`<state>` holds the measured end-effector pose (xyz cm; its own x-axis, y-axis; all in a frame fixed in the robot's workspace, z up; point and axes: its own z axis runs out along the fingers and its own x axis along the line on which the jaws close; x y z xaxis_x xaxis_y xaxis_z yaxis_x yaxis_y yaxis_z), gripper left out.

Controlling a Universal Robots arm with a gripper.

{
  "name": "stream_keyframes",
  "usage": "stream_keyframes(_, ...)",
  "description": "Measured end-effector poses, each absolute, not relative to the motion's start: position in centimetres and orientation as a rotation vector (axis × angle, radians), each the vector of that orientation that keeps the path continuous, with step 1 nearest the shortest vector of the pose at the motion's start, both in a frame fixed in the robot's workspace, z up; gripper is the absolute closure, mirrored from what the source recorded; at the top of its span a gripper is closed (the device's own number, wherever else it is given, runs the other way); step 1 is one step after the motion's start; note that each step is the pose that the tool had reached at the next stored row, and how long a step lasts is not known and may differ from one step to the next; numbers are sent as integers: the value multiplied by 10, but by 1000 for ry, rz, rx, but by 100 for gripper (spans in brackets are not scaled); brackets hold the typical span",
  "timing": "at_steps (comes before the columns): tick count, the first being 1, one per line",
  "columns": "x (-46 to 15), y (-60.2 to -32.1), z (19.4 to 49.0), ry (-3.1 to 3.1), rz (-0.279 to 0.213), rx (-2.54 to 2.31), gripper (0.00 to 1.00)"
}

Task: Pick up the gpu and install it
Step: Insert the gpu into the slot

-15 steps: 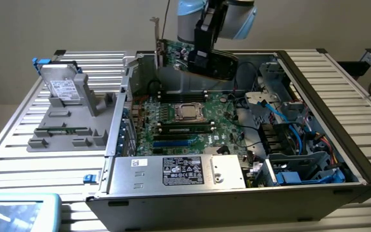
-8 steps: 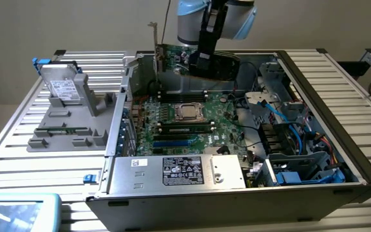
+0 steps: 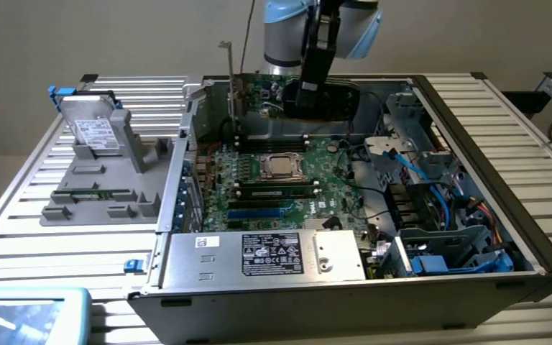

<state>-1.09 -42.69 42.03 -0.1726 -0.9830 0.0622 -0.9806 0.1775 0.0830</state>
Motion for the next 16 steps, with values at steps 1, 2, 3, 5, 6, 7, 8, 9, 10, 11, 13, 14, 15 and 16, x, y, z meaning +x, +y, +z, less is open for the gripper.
stream_keyframes(1,-11,-427,420,-2315,-30,1967,72)
stream_keyframes(2,-11,-427,420,-2299,-23,1983,72)
stream_keyframes(3,-11,-427,420,-2282,-17,1999,72)
stream_keyframes(5,-11,-427,420,-2248,-7,2032,72)
stream_keyframes(6,-11,-427,419,-2229,-3,2050,72)
stream_keyframes(7,-11,-427,419,-2215,0,2065,72)
stream_keyframes(8,-11,-427,418,-2205,1,2075,72)
stream_keyframes(9,-11,-427,418,-2200,2,2079,72)
stream_keyframes(10,-11,-427,418,-2199,2,2080,72)
stream_keyframes(11,-11,-427,418,-2199,2,2080,72)
stream_keyframes(13,-11,-427,418,-2199,2,2080,72)
stream_keyframes(14,-11,-427,418,-2199,2,2080,72)
stream_keyframes(15,-11,-427,418,-2200,2,2080,72)
stream_keyframes(16,-11,-427,418,-2199,2,2080,72)
